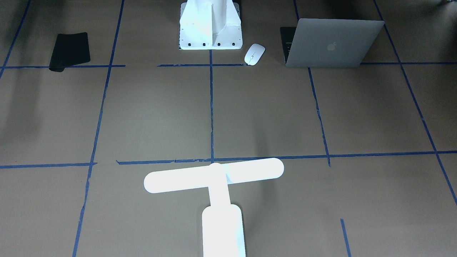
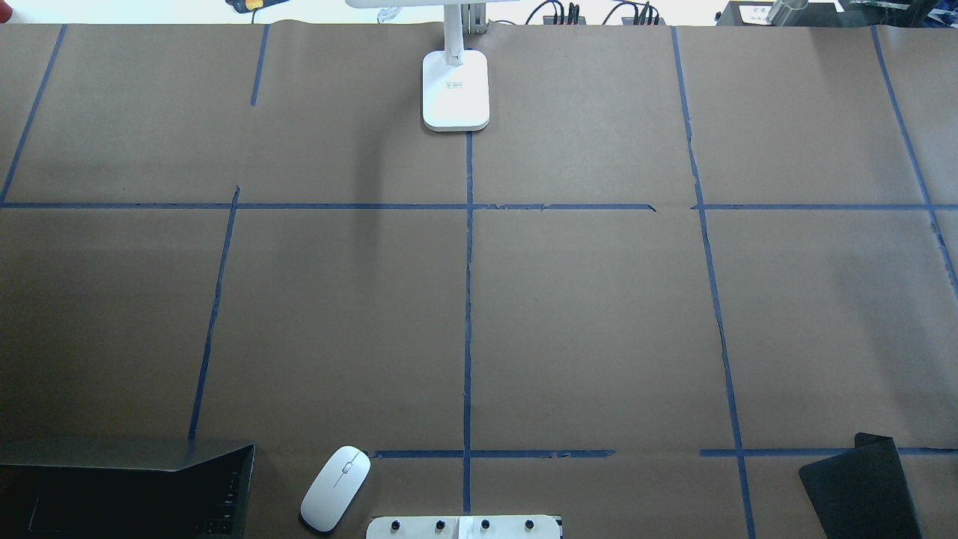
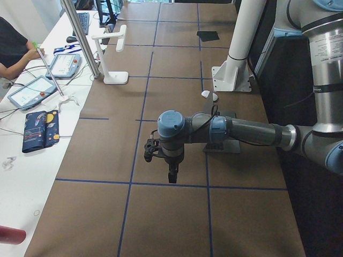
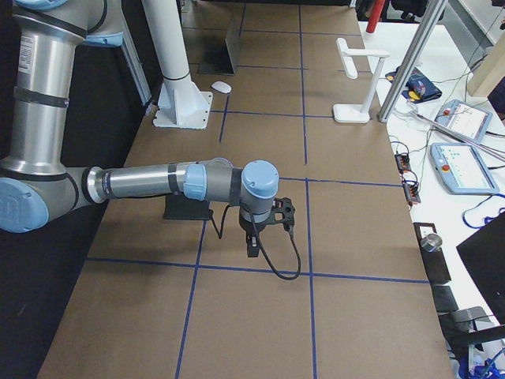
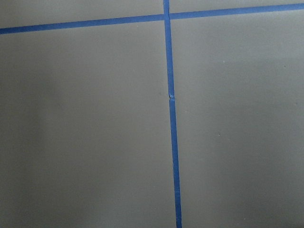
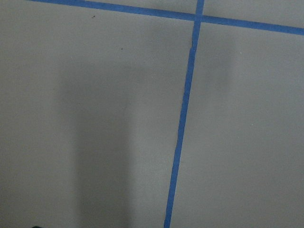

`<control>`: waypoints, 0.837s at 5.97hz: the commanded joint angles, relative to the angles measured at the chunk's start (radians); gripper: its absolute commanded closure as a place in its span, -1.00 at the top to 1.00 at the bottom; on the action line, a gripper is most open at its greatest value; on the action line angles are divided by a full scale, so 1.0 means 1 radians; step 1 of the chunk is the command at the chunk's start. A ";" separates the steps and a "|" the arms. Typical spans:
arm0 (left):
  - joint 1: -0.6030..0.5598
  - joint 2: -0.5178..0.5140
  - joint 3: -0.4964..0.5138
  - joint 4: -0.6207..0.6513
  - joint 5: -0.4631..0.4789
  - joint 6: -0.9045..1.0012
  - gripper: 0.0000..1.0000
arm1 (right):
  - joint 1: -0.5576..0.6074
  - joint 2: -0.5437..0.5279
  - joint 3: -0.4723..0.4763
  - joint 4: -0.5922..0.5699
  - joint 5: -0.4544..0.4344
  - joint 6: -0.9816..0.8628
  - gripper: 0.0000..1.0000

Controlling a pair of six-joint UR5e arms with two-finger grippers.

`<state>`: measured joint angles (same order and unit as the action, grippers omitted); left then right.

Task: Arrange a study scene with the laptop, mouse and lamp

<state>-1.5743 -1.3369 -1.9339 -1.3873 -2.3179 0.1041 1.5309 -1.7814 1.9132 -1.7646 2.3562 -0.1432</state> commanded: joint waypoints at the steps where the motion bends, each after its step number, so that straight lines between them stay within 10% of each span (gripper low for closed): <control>1: 0.000 0.002 0.006 -0.009 0.000 0.008 1.00 | 0.000 0.004 0.003 0.002 0.003 0.005 1.00; 5: 0.031 0.022 -0.043 -0.013 -0.176 -0.004 1.00 | -0.002 0.004 0.065 0.005 0.023 0.002 1.00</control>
<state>-1.5619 -1.3134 -1.9706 -1.3997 -2.4496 0.1039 1.5298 -1.7769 1.9409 -1.7599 2.3637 -0.1425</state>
